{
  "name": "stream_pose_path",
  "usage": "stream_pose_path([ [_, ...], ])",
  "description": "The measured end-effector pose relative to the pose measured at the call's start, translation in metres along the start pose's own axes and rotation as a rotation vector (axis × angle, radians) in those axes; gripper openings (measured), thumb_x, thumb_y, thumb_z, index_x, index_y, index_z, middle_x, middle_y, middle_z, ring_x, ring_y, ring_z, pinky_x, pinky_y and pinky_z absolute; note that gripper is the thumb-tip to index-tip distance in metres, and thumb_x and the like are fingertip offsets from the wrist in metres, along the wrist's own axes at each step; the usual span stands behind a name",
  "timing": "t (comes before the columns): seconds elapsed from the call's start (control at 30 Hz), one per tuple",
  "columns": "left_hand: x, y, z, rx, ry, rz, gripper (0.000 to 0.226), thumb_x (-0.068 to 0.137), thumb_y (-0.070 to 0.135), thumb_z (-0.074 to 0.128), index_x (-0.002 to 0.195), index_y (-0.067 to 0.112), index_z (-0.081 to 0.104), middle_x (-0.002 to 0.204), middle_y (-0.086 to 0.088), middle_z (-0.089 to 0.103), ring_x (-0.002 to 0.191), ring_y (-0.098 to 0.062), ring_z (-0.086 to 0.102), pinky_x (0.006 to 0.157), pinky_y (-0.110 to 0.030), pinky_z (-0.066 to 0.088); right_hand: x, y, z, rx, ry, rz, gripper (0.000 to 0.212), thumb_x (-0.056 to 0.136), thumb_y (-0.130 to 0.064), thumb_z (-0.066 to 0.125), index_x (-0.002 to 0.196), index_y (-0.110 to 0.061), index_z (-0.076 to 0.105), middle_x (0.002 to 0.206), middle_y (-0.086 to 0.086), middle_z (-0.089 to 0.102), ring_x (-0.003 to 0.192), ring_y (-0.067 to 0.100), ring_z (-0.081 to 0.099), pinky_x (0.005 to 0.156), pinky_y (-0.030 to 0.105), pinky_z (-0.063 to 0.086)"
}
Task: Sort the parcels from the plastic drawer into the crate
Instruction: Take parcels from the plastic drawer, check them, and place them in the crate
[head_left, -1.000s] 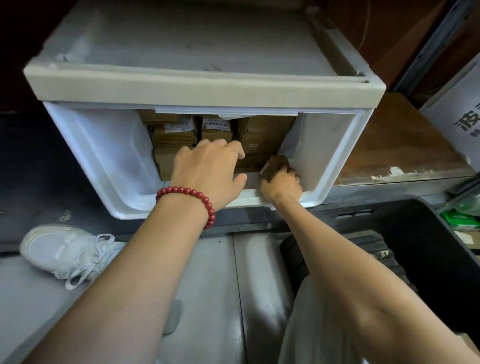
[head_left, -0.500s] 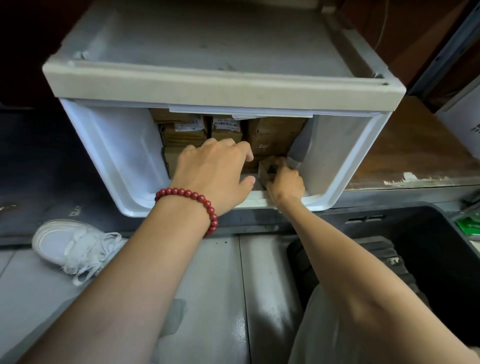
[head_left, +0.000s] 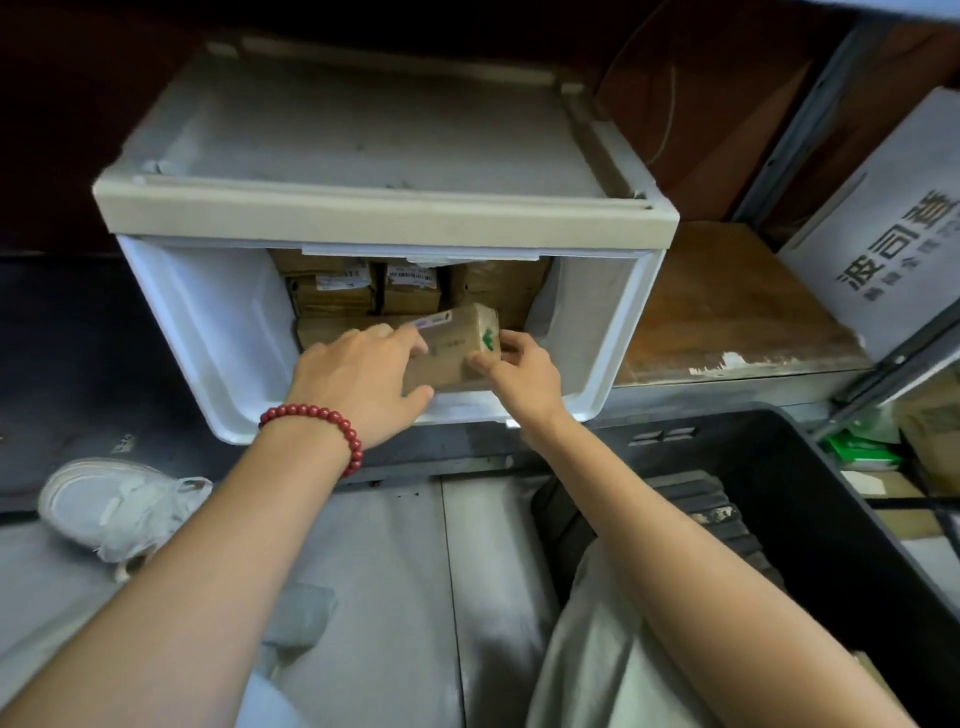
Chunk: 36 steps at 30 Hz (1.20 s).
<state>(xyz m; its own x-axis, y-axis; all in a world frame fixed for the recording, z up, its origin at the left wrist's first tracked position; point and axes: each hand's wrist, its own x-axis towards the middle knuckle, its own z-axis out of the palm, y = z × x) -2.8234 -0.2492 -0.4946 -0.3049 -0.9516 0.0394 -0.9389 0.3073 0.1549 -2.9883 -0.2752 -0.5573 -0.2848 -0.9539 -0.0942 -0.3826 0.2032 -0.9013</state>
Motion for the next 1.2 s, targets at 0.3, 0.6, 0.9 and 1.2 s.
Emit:
stream_pose_path([
  [0.3, -0.006, 0.005, -0.003, -0.158, 0.026, -0.188, 0.070, 0.090, 0.060, 0.045, 0.143, 0.017, 0.030, 0.138, -0.002, 0.050, 0.120, -0.024, 0.052, 0.079, -0.034, 0.044, -0.070, 0.007, -0.037, 0.461, -0.075, 0.155, 0.036, 0.097, -0.014, 0.054, 0.130, -0.021, 0.042, 0.113, 0.002, 0.063, 0.112, 0.019, 0.060, 0.095, 0.033, 0.049],
  [0.6, -0.016, 0.000, -0.005, -0.569, 0.168, -0.189, 0.048, 0.088, 0.040, 0.061, 0.132, 0.029, 0.046, 0.126, 0.004, 0.055, 0.104, -0.016, 0.058, 0.087, -0.034, 0.050, -0.066, 0.006, -0.021, 0.257, -0.105, 0.119, 0.030, 0.099, -0.012, 0.048, 0.128, -0.014, 0.053, 0.115, 0.000, 0.061, 0.103, 0.012, 0.057, 0.094, 0.028, 0.047],
  [0.9, -0.019, 0.009, -0.007, -0.720, 0.251, -0.019, 0.042, 0.088, 0.020, 0.063, 0.126, 0.037, 0.054, 0.123, 0.006, 0.050, 0.107, -0.008, 0.051, 0.087, -0.018, 0.038, -0.062, 0.009, -0.017, 0.341, -0.153, 0.186, 0.023, 0.098, -0.015, 0.054, 0.120, -0.019, 0.057, 0.119, 0.010, 0.064, 0.117, 0.025, 0.060, 0.100, 0.038, 0.046],
  [1.2, -0.008, 0.011, 0.001, -0.713, 0.276, -0.103, 0.043, 0.085, 0.034, 0.068, 0.121, 0.025, 0.047, 0.127, 0.005, 0.054, 0.114, -0.011, 0.051, 0.085, -0.025, 0.042, -0.063, 0.006, -0.023, 0.554, -0.255, 0.219, 0.064, 0.079, -0.022, 0.077, 0.132, -0.018, 0.041, 0.122, -0.004, 0.063, 0.105, 0.000, 0.057, 0.088, 0.024, 0.040],
])
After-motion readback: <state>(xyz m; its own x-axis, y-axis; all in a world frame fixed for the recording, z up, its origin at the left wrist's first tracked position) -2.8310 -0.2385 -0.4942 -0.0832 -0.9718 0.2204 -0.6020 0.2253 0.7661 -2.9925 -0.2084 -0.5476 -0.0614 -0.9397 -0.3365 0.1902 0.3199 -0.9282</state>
